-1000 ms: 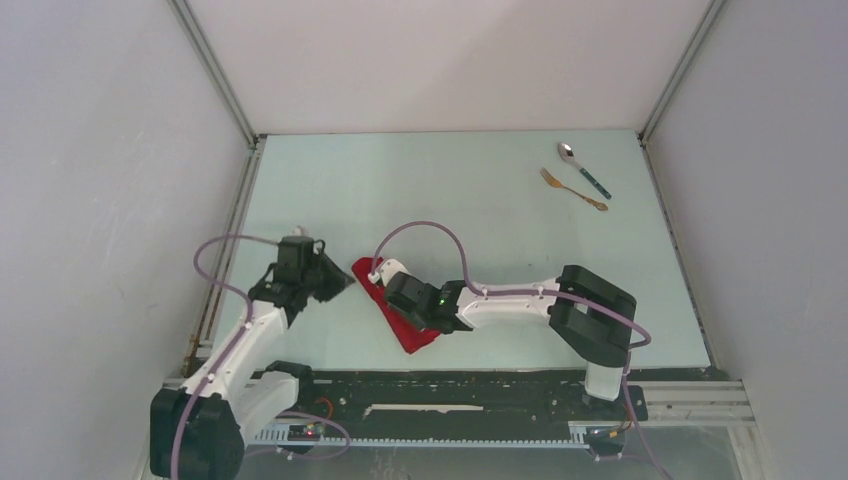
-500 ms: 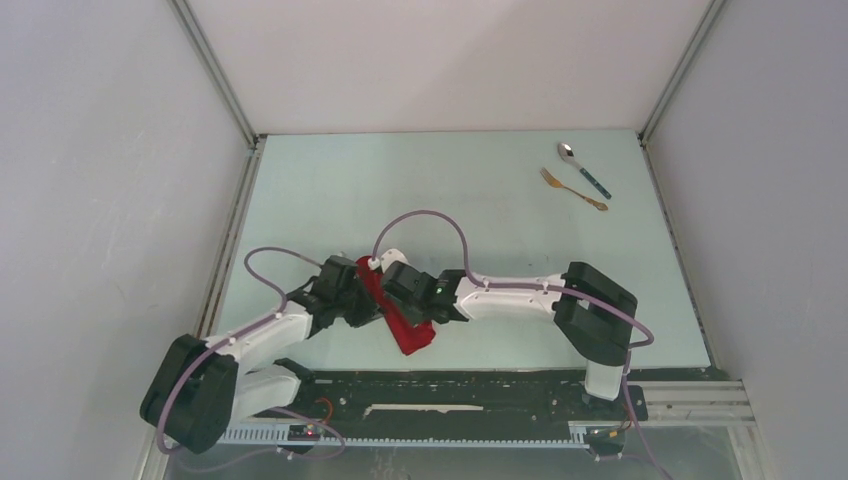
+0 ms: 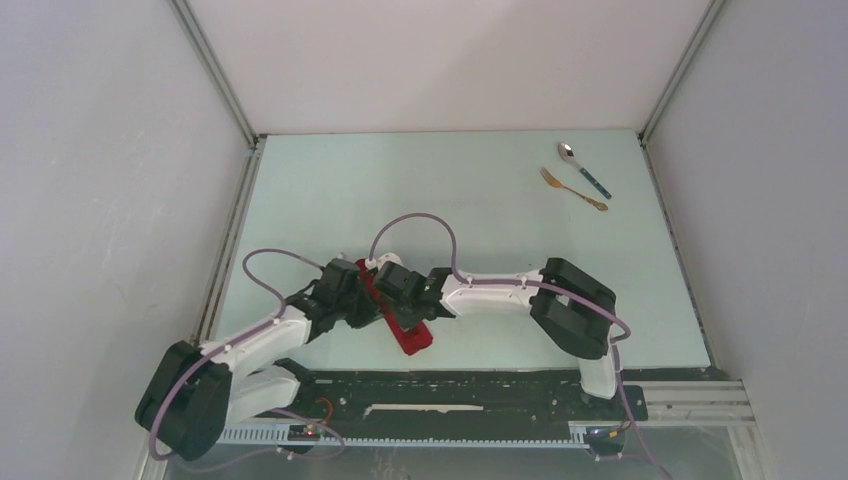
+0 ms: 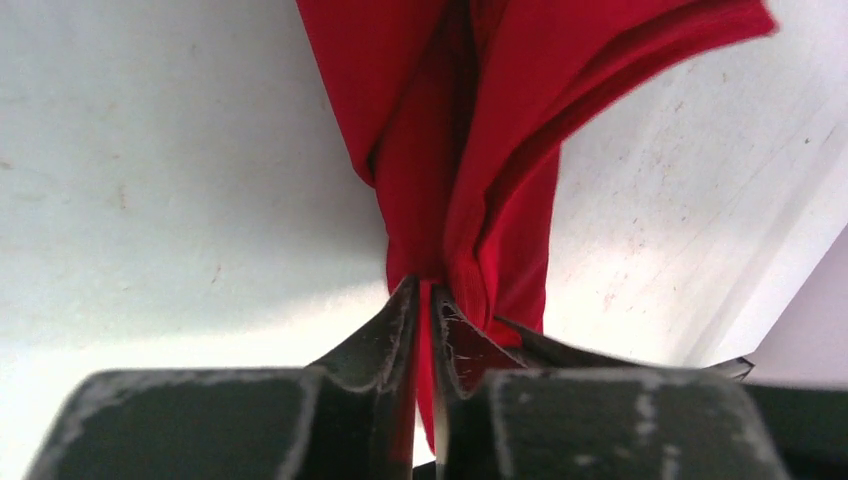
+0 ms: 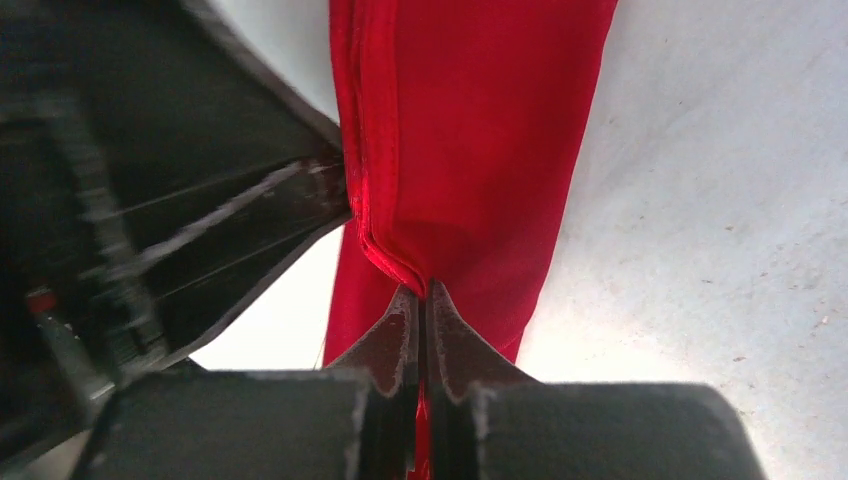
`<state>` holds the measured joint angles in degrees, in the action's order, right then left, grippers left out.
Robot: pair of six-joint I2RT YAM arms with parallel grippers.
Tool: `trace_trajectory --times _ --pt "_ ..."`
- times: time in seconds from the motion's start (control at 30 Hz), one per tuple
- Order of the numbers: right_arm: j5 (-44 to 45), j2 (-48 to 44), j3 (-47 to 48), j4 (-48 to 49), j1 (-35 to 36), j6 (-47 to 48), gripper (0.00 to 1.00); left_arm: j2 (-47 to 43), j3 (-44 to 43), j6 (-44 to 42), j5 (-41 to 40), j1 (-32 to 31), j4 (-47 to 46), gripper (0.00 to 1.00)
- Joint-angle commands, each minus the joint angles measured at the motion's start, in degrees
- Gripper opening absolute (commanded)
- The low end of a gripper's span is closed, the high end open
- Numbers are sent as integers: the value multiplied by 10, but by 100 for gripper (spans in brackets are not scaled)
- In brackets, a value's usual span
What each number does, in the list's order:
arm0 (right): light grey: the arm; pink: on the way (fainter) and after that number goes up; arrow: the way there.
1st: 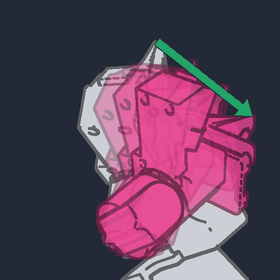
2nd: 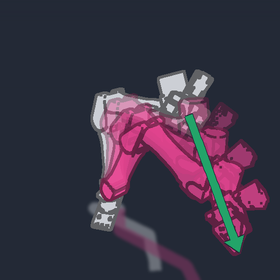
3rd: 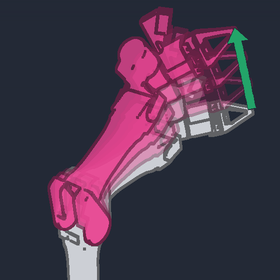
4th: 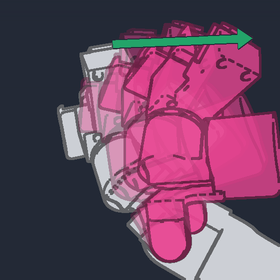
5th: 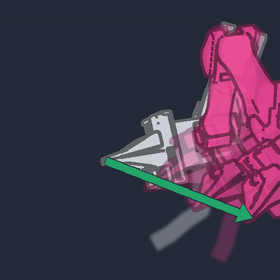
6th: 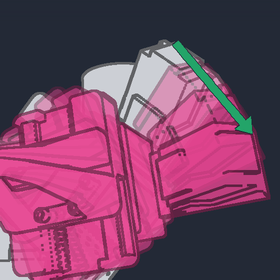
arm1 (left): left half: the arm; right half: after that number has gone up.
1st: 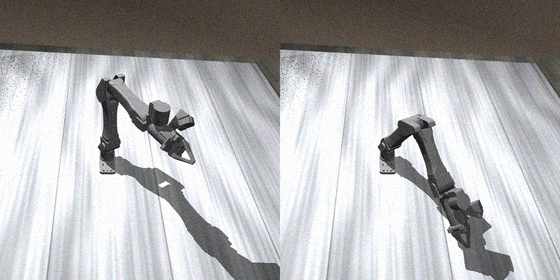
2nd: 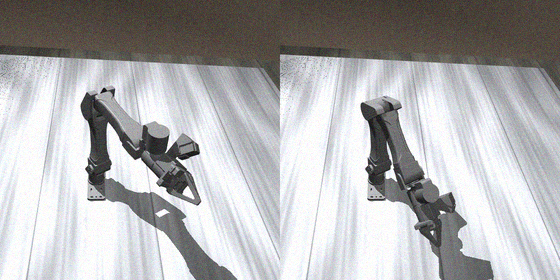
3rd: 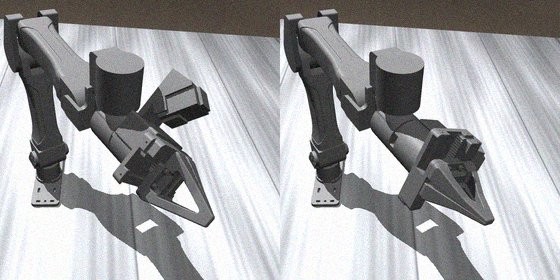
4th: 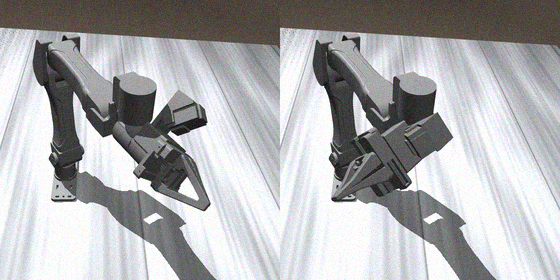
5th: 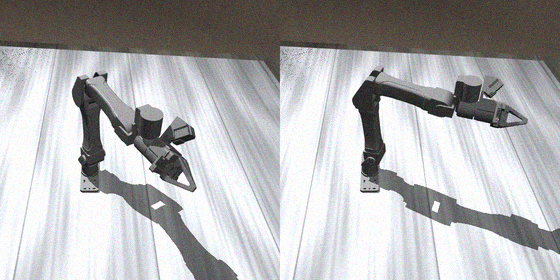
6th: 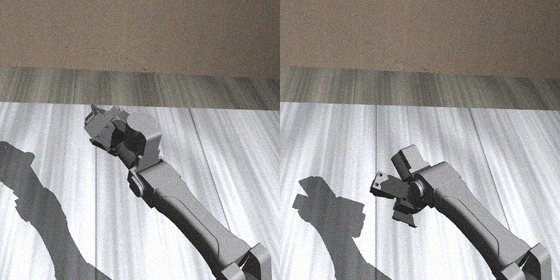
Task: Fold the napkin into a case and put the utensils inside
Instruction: Stuff the top corner of the smaller-rectangle-folded napkin into the folded napkin.
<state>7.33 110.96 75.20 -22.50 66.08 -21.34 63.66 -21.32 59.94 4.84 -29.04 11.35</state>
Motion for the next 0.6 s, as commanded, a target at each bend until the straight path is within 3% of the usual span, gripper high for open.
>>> trace_trajectory --times 0.0,0.2,0.4,0.57 --pt "-7 11 15 -4 -7 -23 3 -78 -3 -16 -40 4 61 22" --pt "-23 3 -6 20 -15 -30 4 -140 -26 -67 22 116 104 53" --pt "-38 -1 -16 35 -18 -36 5 -69 -127 -161 63 156 116 64" --pt "-53 -2 -18 45 -19 -39 5 48 -209 -236 84 138 142 64"
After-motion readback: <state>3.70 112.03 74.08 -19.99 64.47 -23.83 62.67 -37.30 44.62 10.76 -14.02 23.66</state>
